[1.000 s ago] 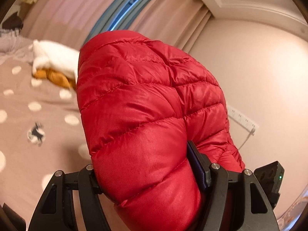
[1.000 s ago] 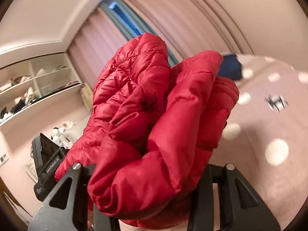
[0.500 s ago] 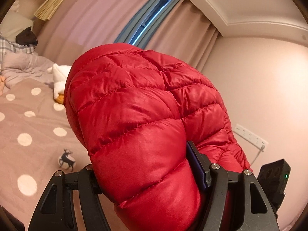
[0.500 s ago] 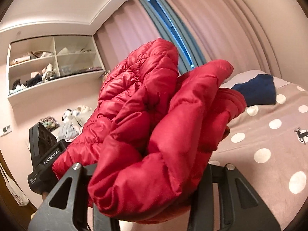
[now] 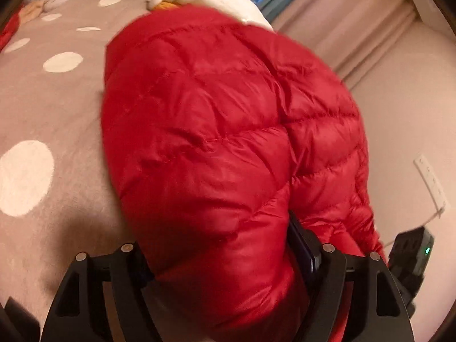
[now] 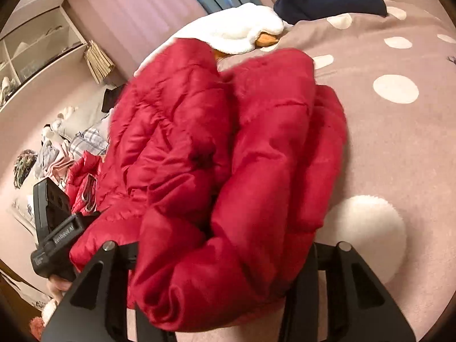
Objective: Fold large clothes
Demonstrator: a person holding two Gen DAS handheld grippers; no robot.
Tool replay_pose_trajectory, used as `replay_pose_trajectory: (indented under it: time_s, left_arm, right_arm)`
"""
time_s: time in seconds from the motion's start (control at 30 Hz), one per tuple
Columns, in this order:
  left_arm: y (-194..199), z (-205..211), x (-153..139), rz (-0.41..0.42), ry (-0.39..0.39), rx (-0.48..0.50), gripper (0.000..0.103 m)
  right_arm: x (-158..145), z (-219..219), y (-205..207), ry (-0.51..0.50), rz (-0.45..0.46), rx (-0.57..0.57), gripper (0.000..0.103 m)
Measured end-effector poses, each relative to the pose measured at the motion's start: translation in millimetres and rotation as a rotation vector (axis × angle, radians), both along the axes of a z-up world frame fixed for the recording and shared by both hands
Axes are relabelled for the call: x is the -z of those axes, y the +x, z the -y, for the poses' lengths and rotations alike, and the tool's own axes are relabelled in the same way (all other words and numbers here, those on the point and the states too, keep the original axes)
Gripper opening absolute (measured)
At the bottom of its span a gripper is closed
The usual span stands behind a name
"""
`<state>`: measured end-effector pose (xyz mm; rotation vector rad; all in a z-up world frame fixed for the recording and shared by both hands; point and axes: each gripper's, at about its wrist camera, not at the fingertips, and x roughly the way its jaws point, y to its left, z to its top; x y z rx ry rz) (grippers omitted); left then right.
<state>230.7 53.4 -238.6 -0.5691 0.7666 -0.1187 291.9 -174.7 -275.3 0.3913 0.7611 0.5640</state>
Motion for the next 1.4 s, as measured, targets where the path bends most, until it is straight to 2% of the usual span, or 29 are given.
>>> replay_pose_trajectory:
  time_s: [0.13,0.23,0.33,0.47,0.57,0.7,0.83,0.87,1.0,1.1,1.2,1.3,1.4]
  left_arm:
    - [-8.5,22.6,-8.2,0.027,0.126,-0.017,0.079]
    - [-13.3,32.7,-11.2,0.026,0.152,-0.039,0.082]
    - [-14.2,32.5,-18.1,0.012,0.2,-0.064,0.086]
    - [-24.9,30.2,-43.9,-0.024,0.248,-0.104,0.086]
    - [-49.7,33.2,-62.4,0.009,0.321,-0.15,0.086]
    - [-78.8,41.1,-93.1,0.1,0.418,-0.189,0.086]
    - [-98.0,47.4,-113.3,0.159,0.421,-0.169,0.086]
    - [-89.9,46.8,-114.1,0.17,0.426,-0.172,0.085]
    - [-82.9,60.1,-143.1,0.242,0.454,-0.177,0.084]
    - [-98.2,67.8,-159.5,0.285,0.465,-0.172,0.084]
    - [-119.9,77.1,-179.7,0.322,0.526,-0.212,0.084]
    - [-140.2,80.3,-194.3,0.366,0.53,-0.227,0.084]
    - [-154.6,74.7,-203.5,0.384,0.465,-0.223,0.084]
  right_arm:
    - [5.2,6.3,2.0,-0.022,-0.026,0.003,0.046]
    - [5.0,4.7,3.8,-0.003,-0.054,0.016,0.051]
    - [-1.4,-5.1,-1.1,-0.053,-0.058,0.025,0.059]
    - [-19.2,-2.2,-1.8,-0.081,-0.092,0.02,0.062]
    - [-31.0,4.8,-5.9,-0.088,-0.11,0.028,0.065]
    - [-60.1,9.8,-27.0,-0.202,-0.029,0.044,0.065]
    - [-89.9,20.0,-50.2,-0.27,0.084,0.074,0.065]
    - [-101.4,24.5,-57.3,-0.277,0.113,0.091,0.065]
    - [-133.9,42.0,-78.5,-0.211,0.191,0.091,0.065]
    - [-158.9,49.1,-100.3,-0.192,0.263,0.078,0.065]
    - [-179.8,50.7,-124.8,-0.209,0.326,0.071,0.065]
    - [-193.7,52.1,-141.6,-0.208,0.345,0.063,0.072]
    - [-199.5,55.0,-154.2,-0.203,0.352,0.06,0.083]
